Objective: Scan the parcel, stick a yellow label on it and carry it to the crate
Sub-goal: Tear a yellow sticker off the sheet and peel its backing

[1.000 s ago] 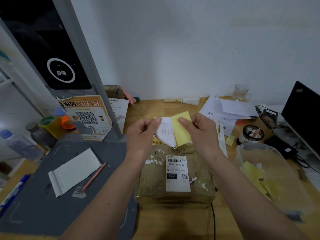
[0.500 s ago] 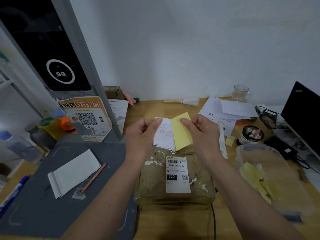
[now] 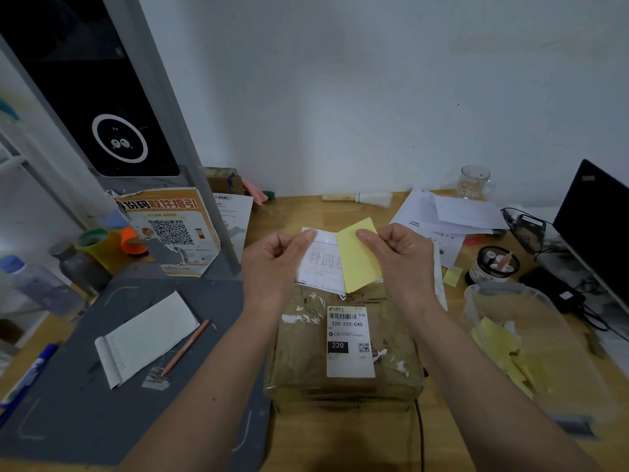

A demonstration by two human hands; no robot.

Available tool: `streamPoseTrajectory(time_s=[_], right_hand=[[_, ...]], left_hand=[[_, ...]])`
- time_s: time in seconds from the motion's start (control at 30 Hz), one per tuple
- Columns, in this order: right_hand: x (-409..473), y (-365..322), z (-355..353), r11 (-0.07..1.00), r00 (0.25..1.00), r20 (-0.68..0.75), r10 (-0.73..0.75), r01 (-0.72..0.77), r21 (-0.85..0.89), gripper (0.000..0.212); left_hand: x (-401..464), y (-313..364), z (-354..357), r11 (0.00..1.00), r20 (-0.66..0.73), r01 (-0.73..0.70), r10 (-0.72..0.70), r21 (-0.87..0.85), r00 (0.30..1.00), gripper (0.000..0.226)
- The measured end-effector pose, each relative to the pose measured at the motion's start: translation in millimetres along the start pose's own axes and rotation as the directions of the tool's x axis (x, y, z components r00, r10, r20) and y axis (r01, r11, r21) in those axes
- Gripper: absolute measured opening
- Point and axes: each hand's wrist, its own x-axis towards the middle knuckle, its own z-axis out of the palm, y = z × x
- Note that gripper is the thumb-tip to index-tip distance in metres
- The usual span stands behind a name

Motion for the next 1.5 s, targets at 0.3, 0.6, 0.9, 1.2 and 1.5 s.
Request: streamPoseTrajectory(time_s=[0.3, 0.6, 0.9, 1.2, 1.5], right_hand=[[1.0, -1.7, -2.7, 1.000, 1.000, -0.002, 0.008, -0.008, 0.007, 0.026], [0.4, -4.2, -6.5, 1.000, 1.000, -0.024, 0.011, -0.011, 0.020, 0.034], [3.3, -5.5, -6.8, 1.000, 0.999, -0.045, 0.007, -0.006, 0.022, 0.031], [7.9, -4.3, -6.9, 1.000, 0.998, -0.061, 0.017, -0.016, 0.003, 0.030], [8.2, -4.8, -8.5, 1.000, 0.996, -0.085, 0.030, -0.030, 0.009, 0.028]], left_hand=[[-0.9, 0.0, -0.9, 1.000, 0.000, 0.005, -0.005, 0.011, 1.000, 0.032], [-0.5, -3.3, -2.6, 1.000, -0.020, 0.021, -0.021, -0.008, 1.000, 0.031], [1.5, -1.3, -4.5, 1.000, -0.026, 0.029, -0.029, -0.003, 0.999, 0.029], [4.2, -1.1, -5.0, 1.000, -0.044, 0.024, -0.023, 0.017, 0.999, 0.031], [4.5, -5.8, -5.4, 1.000, -0.056, 0.028, -0.027, 0.006, 0.998, 0.031]])
